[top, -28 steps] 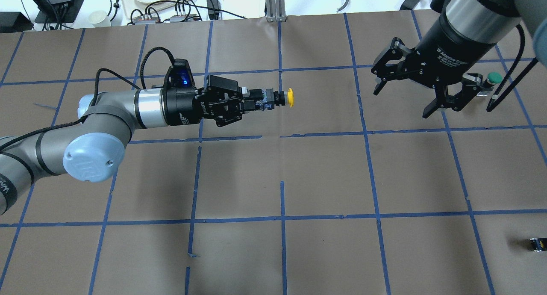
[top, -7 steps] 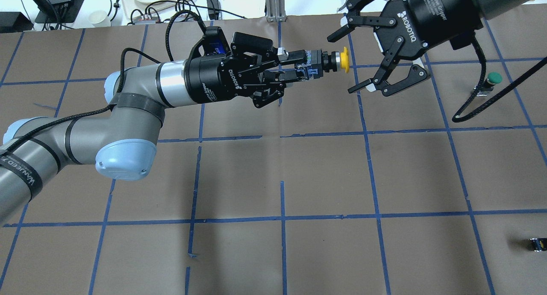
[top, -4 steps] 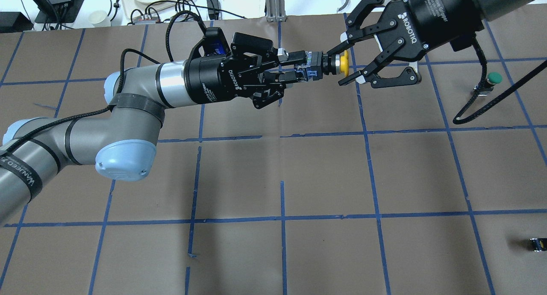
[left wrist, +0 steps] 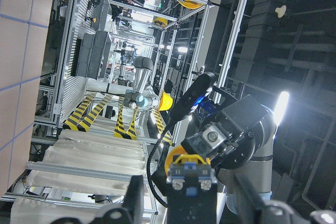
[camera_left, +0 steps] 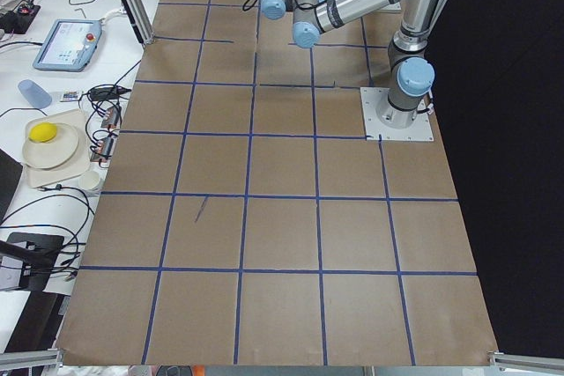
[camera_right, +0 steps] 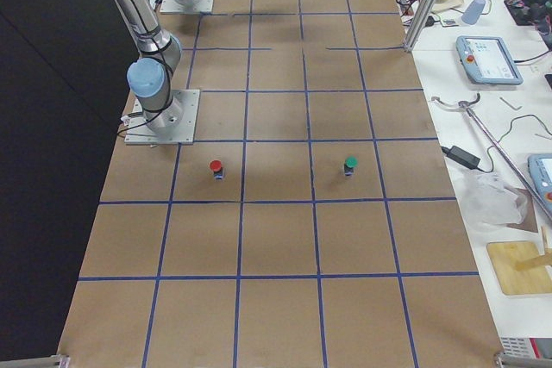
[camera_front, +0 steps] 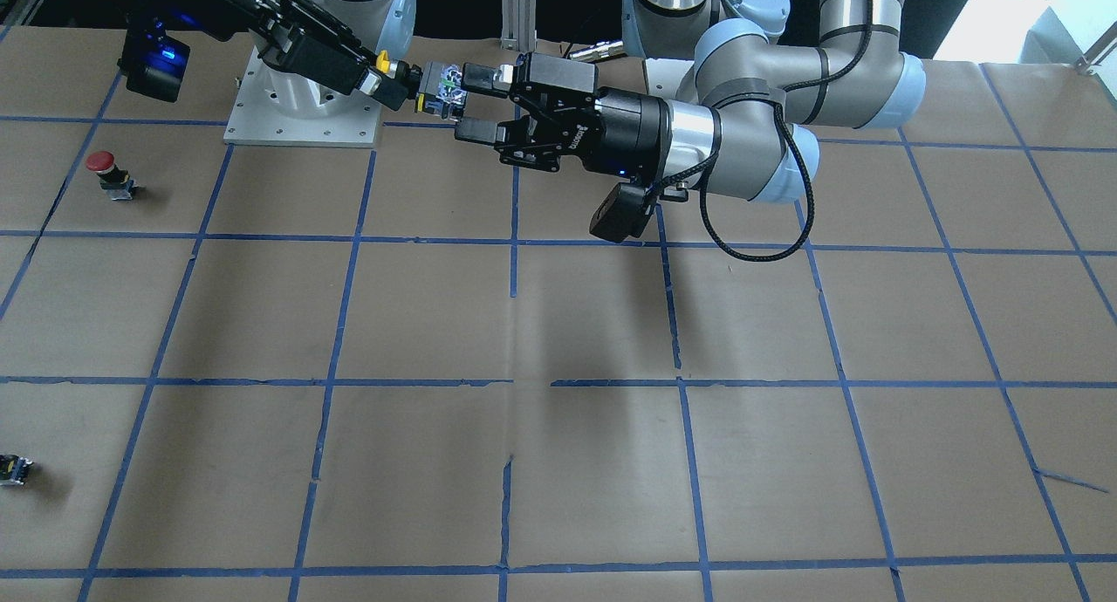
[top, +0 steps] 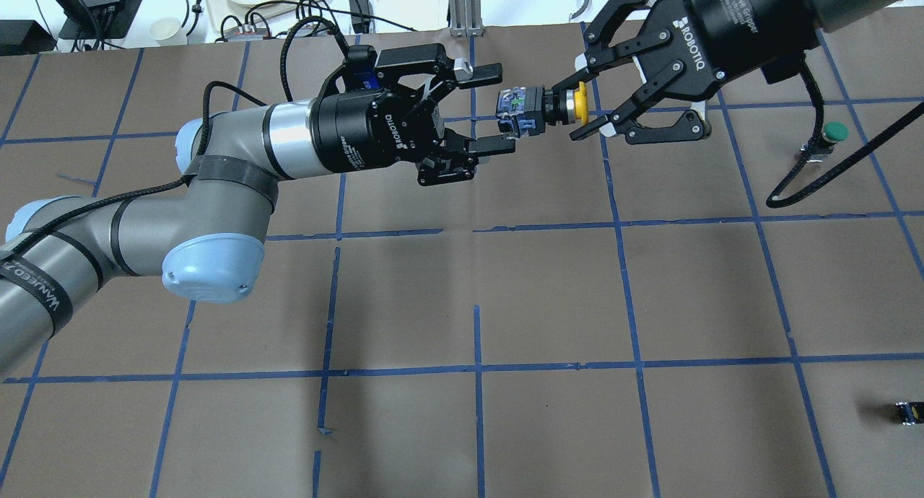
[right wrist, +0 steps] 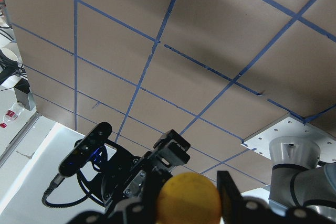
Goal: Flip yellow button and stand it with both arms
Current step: 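Close the right gripper on the yellow cap and open the left gripper, then carry the block away with the right gripper while the left arm withdraws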
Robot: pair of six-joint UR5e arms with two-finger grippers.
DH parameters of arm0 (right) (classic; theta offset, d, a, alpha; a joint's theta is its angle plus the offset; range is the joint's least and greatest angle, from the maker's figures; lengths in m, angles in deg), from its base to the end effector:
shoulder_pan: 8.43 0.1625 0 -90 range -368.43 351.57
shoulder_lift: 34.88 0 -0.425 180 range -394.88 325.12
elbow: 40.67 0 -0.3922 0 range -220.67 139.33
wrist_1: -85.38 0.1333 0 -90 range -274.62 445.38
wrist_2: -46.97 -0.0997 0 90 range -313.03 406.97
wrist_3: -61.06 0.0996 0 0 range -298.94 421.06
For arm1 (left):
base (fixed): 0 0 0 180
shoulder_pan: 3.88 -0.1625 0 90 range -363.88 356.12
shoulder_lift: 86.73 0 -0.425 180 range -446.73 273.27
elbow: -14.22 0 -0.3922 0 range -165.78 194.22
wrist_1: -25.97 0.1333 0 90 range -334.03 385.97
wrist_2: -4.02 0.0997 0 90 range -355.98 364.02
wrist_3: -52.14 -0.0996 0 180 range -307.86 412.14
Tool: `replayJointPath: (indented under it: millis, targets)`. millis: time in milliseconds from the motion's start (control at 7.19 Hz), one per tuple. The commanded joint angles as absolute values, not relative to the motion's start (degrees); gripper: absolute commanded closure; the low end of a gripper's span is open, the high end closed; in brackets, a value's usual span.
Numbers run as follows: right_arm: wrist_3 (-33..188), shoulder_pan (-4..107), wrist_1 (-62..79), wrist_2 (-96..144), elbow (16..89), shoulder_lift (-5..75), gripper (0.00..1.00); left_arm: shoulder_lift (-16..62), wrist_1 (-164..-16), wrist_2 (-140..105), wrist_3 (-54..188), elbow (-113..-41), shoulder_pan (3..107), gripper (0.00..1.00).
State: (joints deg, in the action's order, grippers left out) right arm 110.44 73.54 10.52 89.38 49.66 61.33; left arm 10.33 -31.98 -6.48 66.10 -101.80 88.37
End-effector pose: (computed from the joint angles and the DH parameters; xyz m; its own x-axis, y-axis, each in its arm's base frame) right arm 0.1445 -0.4564 0.5428 -0.3193 0.8797 -0.3523 0.5841 0.4754 0.6579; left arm -0.2499 -0.4714 0.3866 0.1666 -0.2651 0.9497 0.0819 0.9636 0.2546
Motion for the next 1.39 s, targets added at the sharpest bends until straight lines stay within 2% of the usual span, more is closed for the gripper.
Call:
replayJointPath:
  millis: [0,278,417,835,1252]
  targets:
    - [109.07,72.62,9.28,91.25,49.42,60.84,0.76,10.3,-25.31,-0.43,73.28,-100.4,87.7,0.0]
    - [95.51,69.64,8.48,101.59,49.51,60.74,0.76,10.3,-14.0,18.07,91.42,-92.52,87.7,0.0]
    - [87.34,68.84,8.39,108.86,49.68,60.74,0.76,10.48,-13.85,24.79,93.69,-89.0,88.22,0.0]
    - [57.28,65.25,6.03,126.28,51.96,60.66,0.78,9.16,-14.55,36.6,90.92,-86.68,90.24,0.01]
    - [32.05,54.79,-12.27,130.27,62.82,60.66,0.78,9.34,-15.86,43.8,85.82,-86.32,93.14,0.01]
